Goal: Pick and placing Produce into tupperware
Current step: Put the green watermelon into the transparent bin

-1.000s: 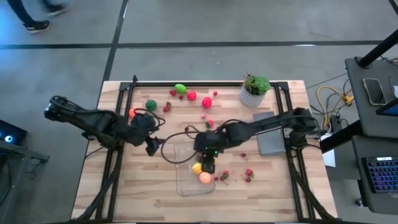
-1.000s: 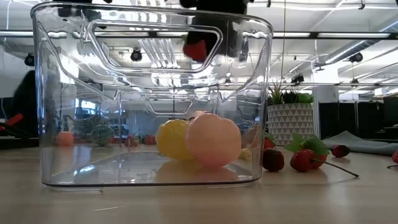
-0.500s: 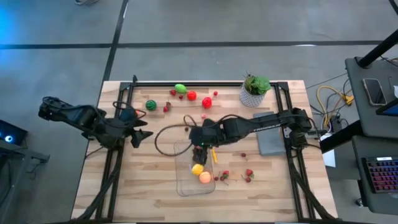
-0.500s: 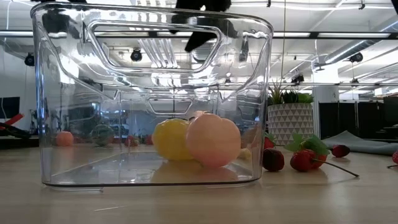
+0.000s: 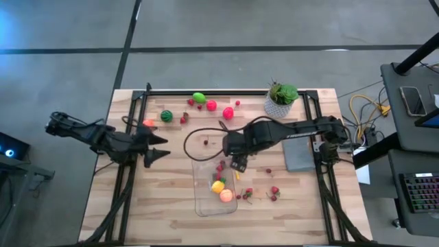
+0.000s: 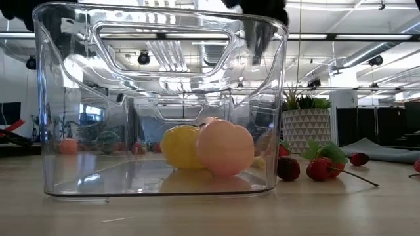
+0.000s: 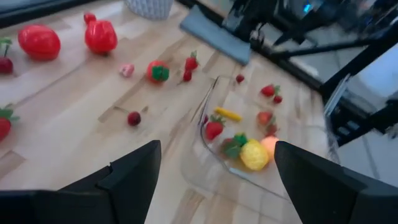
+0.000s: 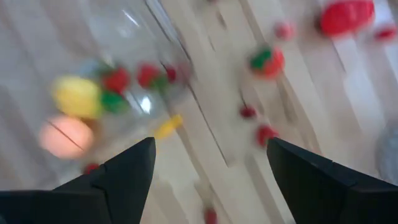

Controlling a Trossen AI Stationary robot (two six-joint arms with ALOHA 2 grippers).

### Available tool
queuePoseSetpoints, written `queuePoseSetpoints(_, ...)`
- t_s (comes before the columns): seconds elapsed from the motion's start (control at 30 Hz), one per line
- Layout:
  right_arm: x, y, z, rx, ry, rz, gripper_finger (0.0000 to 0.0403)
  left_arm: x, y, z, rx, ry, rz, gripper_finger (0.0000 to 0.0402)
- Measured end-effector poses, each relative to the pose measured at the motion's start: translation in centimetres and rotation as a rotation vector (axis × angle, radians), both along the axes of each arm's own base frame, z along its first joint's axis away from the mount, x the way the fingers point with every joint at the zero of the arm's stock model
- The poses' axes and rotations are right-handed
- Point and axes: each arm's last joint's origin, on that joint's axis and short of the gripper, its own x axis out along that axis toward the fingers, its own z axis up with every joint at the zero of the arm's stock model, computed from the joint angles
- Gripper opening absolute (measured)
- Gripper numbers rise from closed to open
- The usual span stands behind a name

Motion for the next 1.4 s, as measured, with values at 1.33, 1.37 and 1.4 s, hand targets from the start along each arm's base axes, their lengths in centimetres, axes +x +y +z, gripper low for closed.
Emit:
queuePoseSetpoints(1.33,-17.7,-1.6,-4.3,0.096,-0.001,-0.405,0.0279,6.2,-0.6,0.2,-0.093,-0.198,0.051,0.0299)
queuePoseSetpoints(1.37,-17.6,-1.6,-4.3,0.088,0.002,-0.394,0.0279,6.7,-0.5,0.1,-0.099,-0.166,0.078,0.0299)
queuePoseSetpoints(1.4,-17.6,-1.6,-4.4,0.076,0.002,-0.382,0.0279,7.1,-0.3,0.0,-0.092,-0.127,0.101,0.0299)
